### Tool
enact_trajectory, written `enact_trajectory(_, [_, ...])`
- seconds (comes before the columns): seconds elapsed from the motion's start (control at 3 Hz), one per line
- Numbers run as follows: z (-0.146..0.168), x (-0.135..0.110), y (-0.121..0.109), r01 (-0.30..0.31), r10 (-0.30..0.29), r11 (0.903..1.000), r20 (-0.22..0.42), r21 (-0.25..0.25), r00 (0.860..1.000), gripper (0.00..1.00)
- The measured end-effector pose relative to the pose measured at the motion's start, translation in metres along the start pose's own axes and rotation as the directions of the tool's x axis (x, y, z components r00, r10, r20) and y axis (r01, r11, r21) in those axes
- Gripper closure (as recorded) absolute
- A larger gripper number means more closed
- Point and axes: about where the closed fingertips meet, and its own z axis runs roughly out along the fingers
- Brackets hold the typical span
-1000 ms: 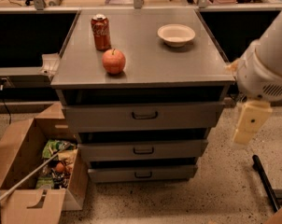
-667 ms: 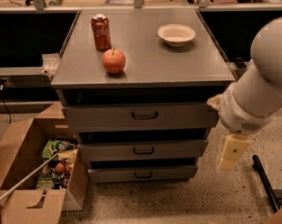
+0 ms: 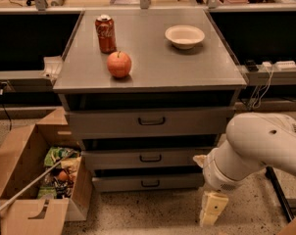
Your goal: Open middle drawer
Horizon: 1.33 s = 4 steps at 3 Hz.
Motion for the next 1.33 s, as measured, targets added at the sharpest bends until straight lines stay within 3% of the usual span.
enact_trajectory(0.33, [0.000,0.000,0.000,0.000,0.000,1.0000,0.000,0.000,1.000,0.00])
enact_trajectory(0.67, [0.027,0.002,-0.006,-0.009,0.009,1.0000,0.012,0.003,1.000,0.00])
enact_trajectory(1.0, [0.104,0.014,-0.022,-0.023,0.023,0.9997,0.036,0.008,0.999,0.00])
enact_trajectory(1.33, [0.169,0.031,-0.039,-0.040,0.037,0.9979,0.070,0.052,0.997,0.00])
